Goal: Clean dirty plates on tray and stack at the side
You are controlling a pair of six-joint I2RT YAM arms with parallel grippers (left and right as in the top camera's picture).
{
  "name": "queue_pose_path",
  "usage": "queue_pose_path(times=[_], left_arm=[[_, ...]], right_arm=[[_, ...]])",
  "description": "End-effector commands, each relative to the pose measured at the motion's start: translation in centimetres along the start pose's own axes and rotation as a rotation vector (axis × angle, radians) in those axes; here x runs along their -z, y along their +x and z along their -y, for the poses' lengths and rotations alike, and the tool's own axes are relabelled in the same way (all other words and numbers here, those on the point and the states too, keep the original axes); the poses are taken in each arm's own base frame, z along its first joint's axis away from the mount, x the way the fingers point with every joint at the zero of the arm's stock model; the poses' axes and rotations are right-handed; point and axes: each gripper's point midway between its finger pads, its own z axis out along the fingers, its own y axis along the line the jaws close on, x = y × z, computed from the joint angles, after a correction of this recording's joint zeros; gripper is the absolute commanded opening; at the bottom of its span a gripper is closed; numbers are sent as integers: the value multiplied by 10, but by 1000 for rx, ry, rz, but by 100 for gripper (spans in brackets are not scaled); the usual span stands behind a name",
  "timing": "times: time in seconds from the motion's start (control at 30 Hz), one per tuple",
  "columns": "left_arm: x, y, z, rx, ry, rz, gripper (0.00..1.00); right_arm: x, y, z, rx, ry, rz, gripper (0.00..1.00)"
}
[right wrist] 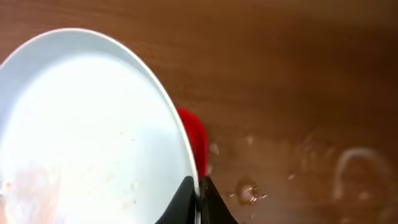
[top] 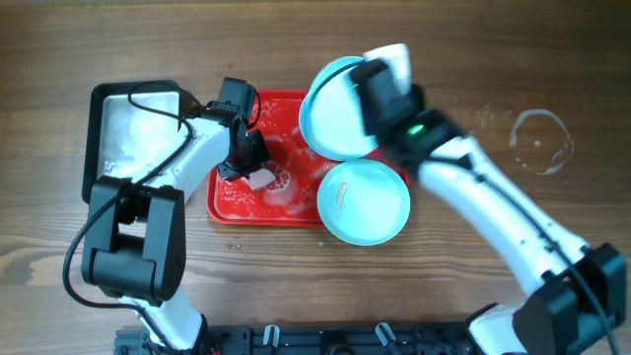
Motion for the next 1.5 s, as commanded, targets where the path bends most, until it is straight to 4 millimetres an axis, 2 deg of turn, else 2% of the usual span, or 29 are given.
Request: queue_pose_path(times=[0.0, 0.07, 0.1, 0.13, 0.17, 0.2, 0.27, 0.37, 0.47, 0.53, 0.6, 0.67, 0.77, 0.83, 0.93, 0.97, 1.0, 1.03, 1.07, 1.1, 1.13, 1.17, 1.2, 1.23, 1.3, 1.37, 1.47], left_arm=[[-4, 2, -5, 12, -24, -4, 4], [-4, 2, -6, 12, -24, -5, 4], [-4, 2, -5, 12, -24, -4, 4], [-4, 2, -5, 12, -24, -4, 4], [-4, 2, -6, 12, -24, -5, 4], [-4, 2, -6, 11, -24, -5, 4], [-4, 2, -5, 12, -24, -4, 4], [-4, 2, -5, 12, -24, -4, 4], [-4, 2, -6, 11, -24, -4, 4], [-4, -1, -4, 11, -17, 6, 4], [-4, -1, -3, 11, -15, 8, 4], [-4, -1, -3, 11, -15, 8, 4], [-4, -1, -3, 10, -15, 8, 4], [-4, -1, -3, 10, -15, 8, 4], [-4, -1, -3, 11, -15, 7, 4], [-4, -1, -3, 11, -15, 7, 4], [-4, -1, -3, 10, -15, 7, 4], [-4, -1, -3, 10, -15, 7, 4], [-3, -2, -3, -3, -14, 9, 4], [-3, -2, -3, -5, -15, 9, 4], [-3, -2, -3, -5, -15, 9, 4], [-3, -2, -3, -5, -14, 9, 4], [-3, -2, -3, -5, -14, 10, 4], [-1, -3, -2, -6, -12, 13, 4], [12, -7, 2, -27, 5, 37, 4], [39, -18, 12, -59, 47, 101, 4], [70, -28, 22, -73, 97, 182, 4]], right_arm=[[7, -2, -6, -244, -477, -124, 4], [0, -8, 40, -390, -557, -131, 4], [-7, -6, 73, -482, -533, -136, 4], [-12, -1, 98, -538, -492, -141, 4], [-17, 7, 128, -597, -434, -147, 5], [-20, 13, 148, -630, -383, -147, 4], [-28, 35, 218, -793, -167, -145, 4], [-31, 64, 277, -978, 24, -156, 4], [-48, 108, 323, -1127, 168, -215, 4], [-66, 134, 346, -1174, 221, -246, 4], [-79, 160, 357, -1198, 283, -302, 4], [-94, 185, 359, -1221, 317, -366, 4], [-116, 212, 355, -1231, 332, -440, 4], [-120, 220, 349, -1206, 322, -481, 4], [-111, 215, 348, -1211, 322, -483, 44], [-104, 208, 349, -1210, 320, -470, 60], [-83, 184, 356, -1204, 316, -410, 67], [-76, 174, 357, -1192, 293, -382, 67], [-40, 110, 335, -1120, 53, -221, 67], [-27, 86, 320, -1067, -50, -165, 67], [-10, 52, 288, -967, -184, -102, 63], [-5, 39, 270, -919, -215, -89, 63], [-5, 26, 240, -854, -261, -96, 63], [-8, 16, 204, -787, -320, -120, 62], [-20, 10, 136, -680, -385, -181, 62], [-38, 14, 79, -578, -356, -227, 62], [-57, 28, 20, -503, -404, -303, 61]])
